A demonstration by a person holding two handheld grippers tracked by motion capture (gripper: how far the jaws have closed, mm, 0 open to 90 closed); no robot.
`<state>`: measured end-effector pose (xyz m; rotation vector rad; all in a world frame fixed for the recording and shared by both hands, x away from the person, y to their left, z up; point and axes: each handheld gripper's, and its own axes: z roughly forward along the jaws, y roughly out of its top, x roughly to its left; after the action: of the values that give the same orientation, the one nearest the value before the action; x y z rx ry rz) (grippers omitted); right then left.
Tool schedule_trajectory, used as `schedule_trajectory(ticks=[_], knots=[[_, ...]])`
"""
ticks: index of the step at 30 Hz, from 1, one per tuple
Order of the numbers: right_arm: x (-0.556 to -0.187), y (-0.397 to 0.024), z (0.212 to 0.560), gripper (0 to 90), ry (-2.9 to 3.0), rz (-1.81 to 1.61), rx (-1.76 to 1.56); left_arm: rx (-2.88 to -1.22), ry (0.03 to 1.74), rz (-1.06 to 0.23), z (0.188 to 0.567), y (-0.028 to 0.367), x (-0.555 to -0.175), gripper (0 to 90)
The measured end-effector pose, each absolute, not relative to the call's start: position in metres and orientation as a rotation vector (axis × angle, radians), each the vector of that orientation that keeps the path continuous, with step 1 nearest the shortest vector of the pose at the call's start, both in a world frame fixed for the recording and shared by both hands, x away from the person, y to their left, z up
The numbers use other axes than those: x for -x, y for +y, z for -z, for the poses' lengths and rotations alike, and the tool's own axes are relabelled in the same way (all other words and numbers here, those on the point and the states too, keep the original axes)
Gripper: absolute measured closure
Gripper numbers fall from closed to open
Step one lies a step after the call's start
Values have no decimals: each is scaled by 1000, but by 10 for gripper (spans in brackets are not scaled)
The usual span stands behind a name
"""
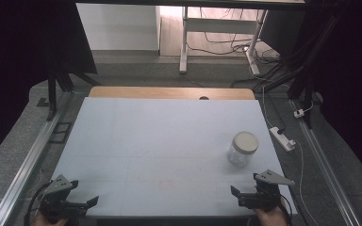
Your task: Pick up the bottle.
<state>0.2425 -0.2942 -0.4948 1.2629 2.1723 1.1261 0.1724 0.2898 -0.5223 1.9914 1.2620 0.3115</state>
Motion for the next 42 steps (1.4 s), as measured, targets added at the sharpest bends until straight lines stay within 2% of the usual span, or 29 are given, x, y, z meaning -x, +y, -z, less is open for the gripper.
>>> schedule_trajectory(ticks=[15,42], knots=[[-251,-295,493,0,2160,-1148,-1221,-1991,1259,-278,523,291,-174,11],[-297,-311,497,6,2113,-1103,-1268,-2003,1259,-271,523,290,-176,11]])
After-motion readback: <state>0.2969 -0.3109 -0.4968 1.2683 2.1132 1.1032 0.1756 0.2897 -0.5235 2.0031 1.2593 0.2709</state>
